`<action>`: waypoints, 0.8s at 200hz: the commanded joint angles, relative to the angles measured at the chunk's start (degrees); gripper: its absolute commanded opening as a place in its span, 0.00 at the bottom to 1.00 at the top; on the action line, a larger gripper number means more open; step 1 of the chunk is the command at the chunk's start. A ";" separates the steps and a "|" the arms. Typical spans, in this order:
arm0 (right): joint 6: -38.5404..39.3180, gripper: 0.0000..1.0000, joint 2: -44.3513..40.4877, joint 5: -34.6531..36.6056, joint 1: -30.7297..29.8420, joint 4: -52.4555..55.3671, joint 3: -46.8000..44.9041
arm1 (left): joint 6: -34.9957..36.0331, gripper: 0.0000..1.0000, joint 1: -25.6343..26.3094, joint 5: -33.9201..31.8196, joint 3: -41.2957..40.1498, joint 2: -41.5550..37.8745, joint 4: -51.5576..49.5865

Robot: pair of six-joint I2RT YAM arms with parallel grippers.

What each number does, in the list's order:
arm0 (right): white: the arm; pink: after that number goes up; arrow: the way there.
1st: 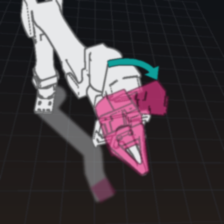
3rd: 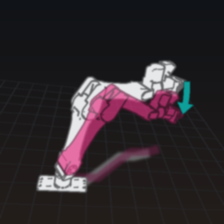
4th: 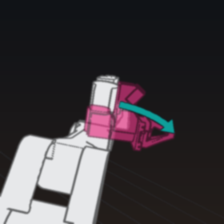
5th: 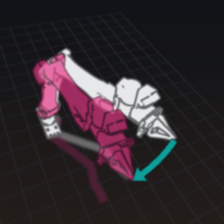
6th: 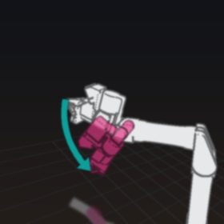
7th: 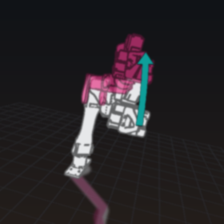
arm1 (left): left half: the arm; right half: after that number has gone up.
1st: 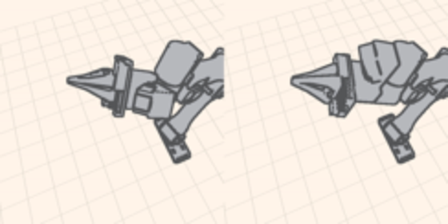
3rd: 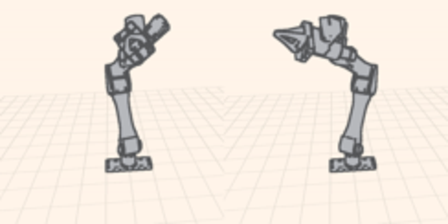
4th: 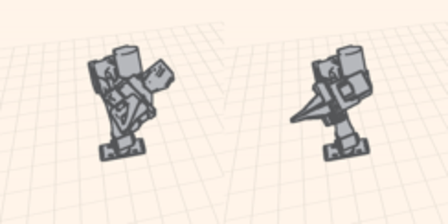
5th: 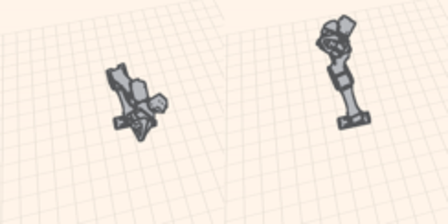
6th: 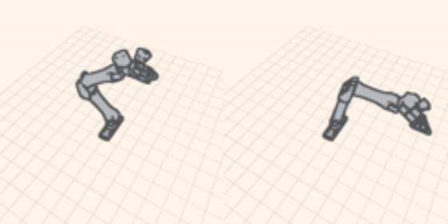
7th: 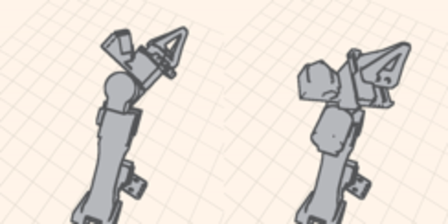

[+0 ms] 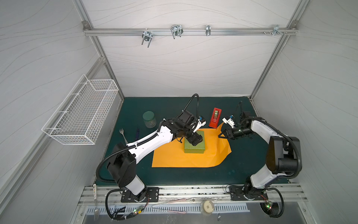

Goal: Wrap a gift box in wrapping paper
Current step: First fold the wrapping paper around the gift box.

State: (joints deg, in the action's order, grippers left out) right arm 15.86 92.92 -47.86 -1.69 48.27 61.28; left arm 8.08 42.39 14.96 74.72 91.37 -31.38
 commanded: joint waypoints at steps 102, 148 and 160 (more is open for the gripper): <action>1.80 0.08 -9.78 2.15 -0.34 1.09 -3.90 | -15.50 0.83 -3.52 3.32 6.97 3.30 -0.67; -0.13 0.12 -9.72 1.99 -2.92 -0.94 -3.35 | -20.03 0.83 -3.54 7.62 7.75 4.24 0.53; -0.24 0.16 -9.07 2.05 -3.30 -1.05 -3.35 | -22.48 0.82 -3.62 9.19 8.67 5.53 0.67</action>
State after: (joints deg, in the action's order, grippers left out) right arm 14.92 83.72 -44.47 -3.95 47.66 57.89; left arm -9.47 38.70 19.77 79.29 94.63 -32.58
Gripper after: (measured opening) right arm 0.131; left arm 0.828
